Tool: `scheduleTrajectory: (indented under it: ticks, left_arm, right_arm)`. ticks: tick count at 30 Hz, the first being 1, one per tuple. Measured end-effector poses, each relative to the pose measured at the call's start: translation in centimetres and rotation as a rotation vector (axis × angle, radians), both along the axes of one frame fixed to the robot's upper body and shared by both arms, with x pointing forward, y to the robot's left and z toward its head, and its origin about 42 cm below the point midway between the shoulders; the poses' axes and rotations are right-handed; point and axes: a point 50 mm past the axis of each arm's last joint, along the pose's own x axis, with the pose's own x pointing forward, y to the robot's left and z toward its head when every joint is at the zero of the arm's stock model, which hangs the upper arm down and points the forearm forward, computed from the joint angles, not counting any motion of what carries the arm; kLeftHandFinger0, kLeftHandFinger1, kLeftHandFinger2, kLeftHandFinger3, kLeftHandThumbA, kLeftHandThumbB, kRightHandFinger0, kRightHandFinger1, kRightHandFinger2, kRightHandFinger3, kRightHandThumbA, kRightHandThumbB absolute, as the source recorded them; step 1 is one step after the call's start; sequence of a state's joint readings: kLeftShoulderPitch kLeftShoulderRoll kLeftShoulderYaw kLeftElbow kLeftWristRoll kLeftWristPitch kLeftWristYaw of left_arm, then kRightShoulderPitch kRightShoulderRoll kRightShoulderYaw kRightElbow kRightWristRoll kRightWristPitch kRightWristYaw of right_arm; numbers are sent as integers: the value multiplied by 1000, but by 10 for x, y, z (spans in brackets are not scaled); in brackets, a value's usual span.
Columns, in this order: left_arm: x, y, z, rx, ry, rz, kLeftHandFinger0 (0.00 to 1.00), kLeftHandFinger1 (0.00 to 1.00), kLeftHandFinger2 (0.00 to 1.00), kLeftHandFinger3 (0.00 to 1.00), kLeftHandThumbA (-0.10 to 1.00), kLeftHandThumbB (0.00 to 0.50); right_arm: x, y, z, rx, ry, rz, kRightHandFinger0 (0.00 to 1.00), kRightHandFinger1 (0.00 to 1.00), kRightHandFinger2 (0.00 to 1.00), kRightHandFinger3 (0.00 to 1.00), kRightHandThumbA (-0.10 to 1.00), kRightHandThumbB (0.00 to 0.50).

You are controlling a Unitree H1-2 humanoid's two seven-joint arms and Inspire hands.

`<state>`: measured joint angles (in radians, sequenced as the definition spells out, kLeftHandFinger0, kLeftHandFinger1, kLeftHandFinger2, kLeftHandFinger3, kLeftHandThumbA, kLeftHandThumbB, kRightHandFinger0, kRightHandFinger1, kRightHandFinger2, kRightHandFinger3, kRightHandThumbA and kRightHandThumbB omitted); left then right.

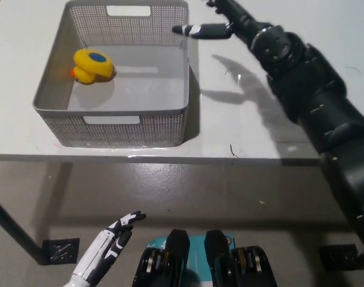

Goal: Use the right hand to pick up a yellow duck toy and place it into a container on the left hand side

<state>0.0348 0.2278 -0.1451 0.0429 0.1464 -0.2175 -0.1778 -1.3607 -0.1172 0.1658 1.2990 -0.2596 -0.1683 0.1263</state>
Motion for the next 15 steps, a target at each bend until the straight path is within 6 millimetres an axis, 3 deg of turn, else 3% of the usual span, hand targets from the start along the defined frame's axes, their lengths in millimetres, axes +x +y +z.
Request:
scheduleTrajectory:
  ticks: [2, 6, 9, 10, 12, 15]
  left_arm:
    - [0, 1, 0, 3, 3, -4, 1000, 1000, 1000, 1000, 1000, 284]
    - [0, 2, -1, 7, 7, -5, 1000, 1000, 1000, 1000, 1000, 268]
    - [0, 2, -2, 7, 9, -5, 1000, 1000, 1000, 1000, 1000, 268]
    - [0, 2, -2, 7, 9, -5, 1000, 1000, 1000, 1000, 1000, 263]
    - [0, 2, -2, 7, 11, -5, 1000, 1000, 1000, 1000, 1000, 260]
    - [-1, 2, -3, 7, 15, -3, 1000, 1000, 1000, 1000, 1000, 252]
  right_arm:
    - [1, -19, 14, 50, -47, -15, 1000, 1000, 1000, 1000, 981, 442]
    - [-3, -47, 32, 113, -132, -25, 1000, 1000, 1000, 1000, 1000, 491]
    - [-11, -66, 29, 133, -173, -35, 1000, 1000, 1000, 1000, 1000, 500]
    - [-13, -70, 25, 135, -176, -38, 1000, 1000, 1000, 1000, 1000, 447]
    - [-21, -77, 18, 142, -192, -39, 1000, 1000, 1000, 1000, 1000, 432]
    - [-34, -86, -4, 156, -192, -42, 1000, 1000, 1000, 1000, 987, 463]
